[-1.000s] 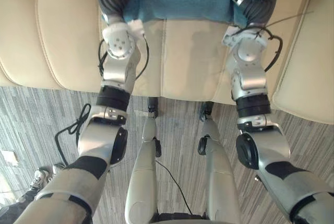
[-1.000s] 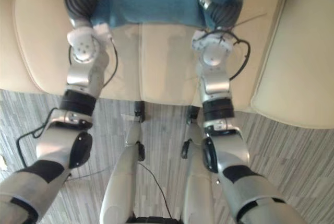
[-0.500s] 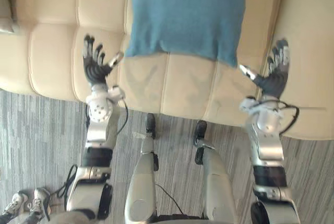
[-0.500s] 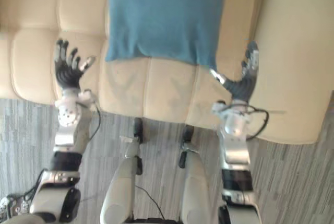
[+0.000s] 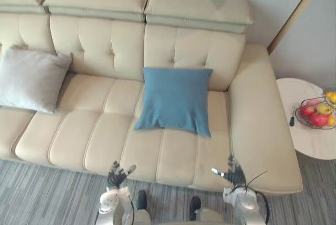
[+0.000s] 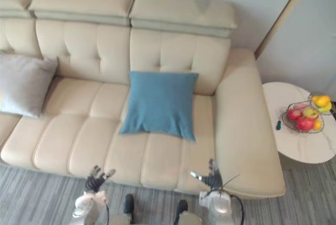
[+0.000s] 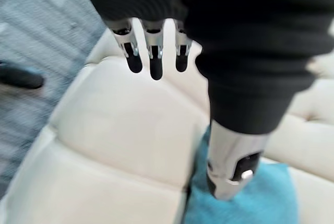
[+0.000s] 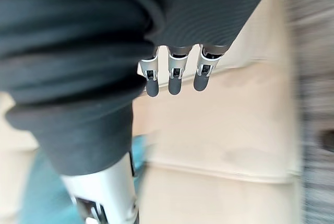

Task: Pick up cushions and gather them together orderly.

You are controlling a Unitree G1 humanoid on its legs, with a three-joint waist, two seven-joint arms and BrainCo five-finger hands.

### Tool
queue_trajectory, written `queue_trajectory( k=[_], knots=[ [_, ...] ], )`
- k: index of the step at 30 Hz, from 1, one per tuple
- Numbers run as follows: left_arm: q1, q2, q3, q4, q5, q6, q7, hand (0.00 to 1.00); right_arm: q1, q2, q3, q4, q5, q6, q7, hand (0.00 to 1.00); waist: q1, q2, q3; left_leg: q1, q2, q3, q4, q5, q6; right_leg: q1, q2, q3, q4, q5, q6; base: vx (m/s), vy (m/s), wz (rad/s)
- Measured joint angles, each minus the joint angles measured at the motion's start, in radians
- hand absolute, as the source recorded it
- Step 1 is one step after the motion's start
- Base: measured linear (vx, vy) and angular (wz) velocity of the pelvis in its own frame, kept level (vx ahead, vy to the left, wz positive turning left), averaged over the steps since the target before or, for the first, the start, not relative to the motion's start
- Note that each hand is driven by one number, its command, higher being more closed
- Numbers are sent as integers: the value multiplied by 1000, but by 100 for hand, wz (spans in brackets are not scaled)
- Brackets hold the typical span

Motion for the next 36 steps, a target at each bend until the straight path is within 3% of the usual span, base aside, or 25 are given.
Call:
queue_trajectory(
  k=[3,10,11,27,30,36],
  knots=[
    [-1,9,11,108,55,5,-2,0,-25,-6,-39,156,-7,13,1,0,-14,2,-15,32,-8,-2,-13,-2,-2,47,7,0,-44,14,3,60,27,1],
    [3,54,13,207,171,26,-2,0,-48,-23,-76,301,-13,30,1,0,-24,4,-19,75,-16,-14,-14,-9,-6,100,9,16,-85,26,9,20,7,0],
    [-1,95,6,283,209,28,-6,0,-114,-81,-143,433,-9,44,0,0,-64,6,0,115,-35,-31,-15,-46,-3,149,-3,21,-117,18,19,0,0,0],
    [-7,95,9,282,208,30,2,0,-110,-69,-130,432,-32,68,-11,0,-66,7,33,114,-35,-18,-14,-45,-3,150,-8,9,-113,19,20,0,0,0],
    [-19,97,9,283,209,41,3,0,-112,-68,-128,425,-51,77,-19,0,-63,-1,48,115,-32,10,-14,-46,-3,145,-8,18,-109,19,21,8,8,-16],
    [-70,96,-1,283,208,45,6,0,-140,-36,-58,349,-72,83,-34,0,-48,-18,94,124,-20,161,-14,-47,-3,47,-7,99,-24,21,23,-37,22,-55]
  ],
)
